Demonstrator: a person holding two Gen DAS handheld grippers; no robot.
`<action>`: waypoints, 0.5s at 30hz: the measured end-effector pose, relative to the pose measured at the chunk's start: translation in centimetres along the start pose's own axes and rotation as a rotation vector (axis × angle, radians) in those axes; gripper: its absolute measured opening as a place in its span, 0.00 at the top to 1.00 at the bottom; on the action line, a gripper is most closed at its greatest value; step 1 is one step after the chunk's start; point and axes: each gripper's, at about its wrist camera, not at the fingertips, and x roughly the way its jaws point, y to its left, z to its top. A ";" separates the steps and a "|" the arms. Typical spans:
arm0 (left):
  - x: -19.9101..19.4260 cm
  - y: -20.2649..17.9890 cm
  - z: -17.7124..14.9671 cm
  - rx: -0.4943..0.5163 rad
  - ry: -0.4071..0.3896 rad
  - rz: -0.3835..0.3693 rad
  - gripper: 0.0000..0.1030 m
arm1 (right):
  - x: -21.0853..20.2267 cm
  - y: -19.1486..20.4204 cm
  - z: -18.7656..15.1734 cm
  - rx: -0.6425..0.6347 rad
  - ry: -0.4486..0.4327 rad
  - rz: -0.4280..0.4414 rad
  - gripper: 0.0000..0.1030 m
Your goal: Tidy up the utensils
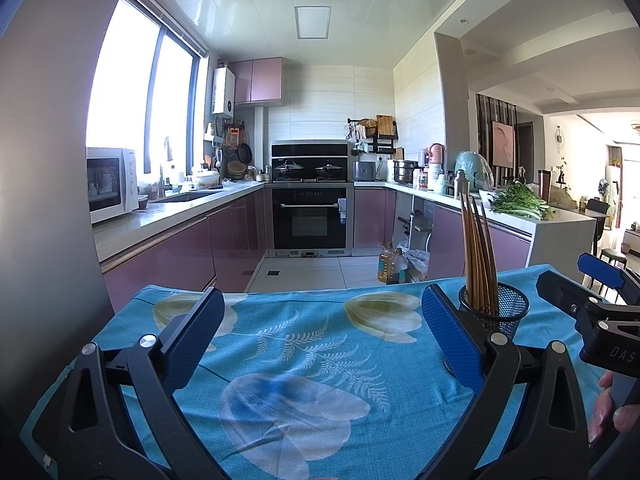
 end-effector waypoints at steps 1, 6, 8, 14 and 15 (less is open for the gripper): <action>0.0 0.0 0.0 0.000 0.001 0.000 0.06 | 0.0 0.0 0.0 0.000 -0.002 0.000 0.06; 0.0 0.0 0.0 0.001 0.001 0.001 0.06 | 0.0 0.2 -0.1 0.003 -0.001 0.000 0.06; 0.0 0.0 0.1 0.000 0.002 -0.001 0.06 | 0.0 0.1 0.0 0.001 0.000 -0.001 0.06; 0.2 -0.1 -0.1 0.002 0.004 -0.001 0.06 | 0.0 0.2 0.0 0.003 0.001 -0.001 0.06; 0.2 -0.1 0.0 0.002 0.005 -0.001 0.06 | 0.0 0.2 0.0 0.004 0.001 -0.001 0.06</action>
